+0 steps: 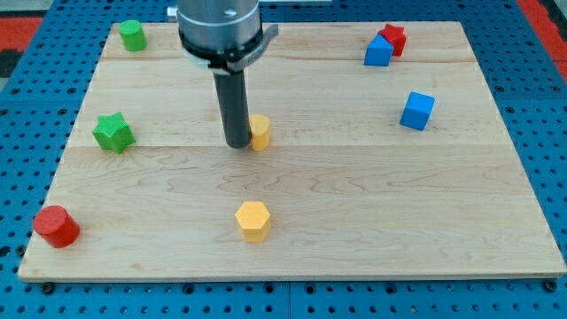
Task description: Push the yellow heart towards right center of the board
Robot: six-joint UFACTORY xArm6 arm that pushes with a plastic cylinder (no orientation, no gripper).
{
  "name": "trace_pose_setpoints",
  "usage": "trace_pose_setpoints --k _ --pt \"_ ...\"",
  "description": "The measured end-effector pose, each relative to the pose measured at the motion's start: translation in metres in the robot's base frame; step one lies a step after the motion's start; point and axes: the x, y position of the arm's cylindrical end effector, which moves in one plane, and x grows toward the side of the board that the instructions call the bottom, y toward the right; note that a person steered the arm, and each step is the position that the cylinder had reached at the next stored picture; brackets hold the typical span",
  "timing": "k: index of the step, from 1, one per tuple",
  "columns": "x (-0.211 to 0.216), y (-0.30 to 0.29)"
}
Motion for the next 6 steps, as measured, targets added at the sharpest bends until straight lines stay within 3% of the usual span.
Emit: trace_pose_setpoints --k 1,3,5,6 --pt "-0.014 0.012" --pt "-0.021 0.107" --pt "-0.048 0.152" --pt "-0.022 0.147"
